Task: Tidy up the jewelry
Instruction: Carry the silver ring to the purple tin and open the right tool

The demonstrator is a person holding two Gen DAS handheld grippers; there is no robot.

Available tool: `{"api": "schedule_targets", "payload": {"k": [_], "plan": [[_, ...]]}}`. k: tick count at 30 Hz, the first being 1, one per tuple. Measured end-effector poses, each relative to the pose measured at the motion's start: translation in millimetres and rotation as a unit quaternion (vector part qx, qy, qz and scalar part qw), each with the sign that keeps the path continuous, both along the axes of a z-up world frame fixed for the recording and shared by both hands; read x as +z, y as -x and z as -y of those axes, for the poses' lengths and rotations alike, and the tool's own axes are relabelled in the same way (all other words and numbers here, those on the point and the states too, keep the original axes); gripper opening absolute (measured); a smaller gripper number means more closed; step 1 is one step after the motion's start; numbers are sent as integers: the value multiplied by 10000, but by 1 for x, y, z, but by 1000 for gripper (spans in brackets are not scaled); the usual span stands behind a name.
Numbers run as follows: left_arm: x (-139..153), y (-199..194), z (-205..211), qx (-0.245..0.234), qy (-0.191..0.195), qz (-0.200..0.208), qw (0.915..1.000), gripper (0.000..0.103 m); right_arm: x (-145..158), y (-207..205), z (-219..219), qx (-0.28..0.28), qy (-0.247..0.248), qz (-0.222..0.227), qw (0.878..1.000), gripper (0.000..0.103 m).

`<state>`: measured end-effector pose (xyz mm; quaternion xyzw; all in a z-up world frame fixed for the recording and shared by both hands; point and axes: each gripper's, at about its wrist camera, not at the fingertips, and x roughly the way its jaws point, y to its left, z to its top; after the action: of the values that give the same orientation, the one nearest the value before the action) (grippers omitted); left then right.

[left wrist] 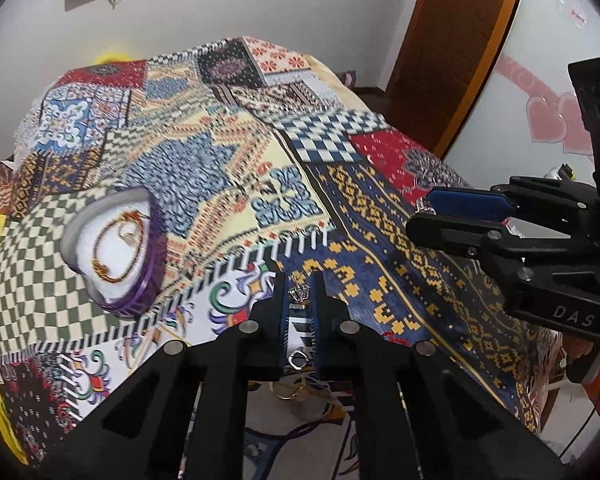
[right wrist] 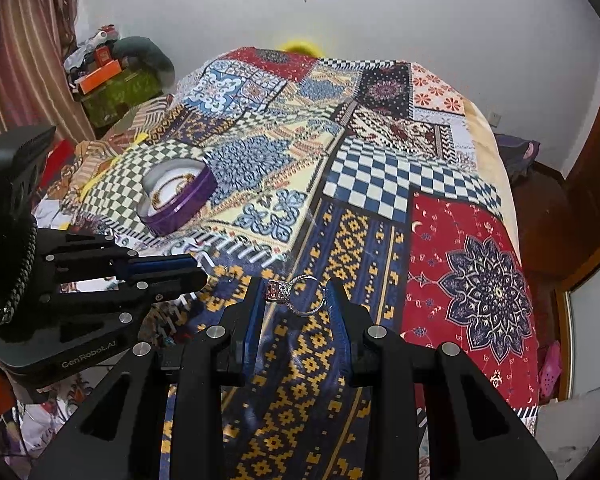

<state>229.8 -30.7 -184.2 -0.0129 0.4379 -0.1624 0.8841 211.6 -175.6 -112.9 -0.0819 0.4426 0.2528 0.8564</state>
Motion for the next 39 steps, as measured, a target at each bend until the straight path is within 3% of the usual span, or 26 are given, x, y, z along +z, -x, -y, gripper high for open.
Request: {"api": "schedule_targets", "payload": {"k": [20, 31, 39], "plan": [[77, 13, -73, 740, 41, 987, 9924, 8, 45, -3, -61, 347, -451, 455, 9973, 28], [82, 2, -108, 1061, -58, 1125, 9880, 8, 44, -19, -99, 553, -529, 448, 9961, 28], [64, -23, -128, 1221, -46, 959, 9879, 8, 20, -42, -132, 765, -287, 163, 9965, 28]]}}
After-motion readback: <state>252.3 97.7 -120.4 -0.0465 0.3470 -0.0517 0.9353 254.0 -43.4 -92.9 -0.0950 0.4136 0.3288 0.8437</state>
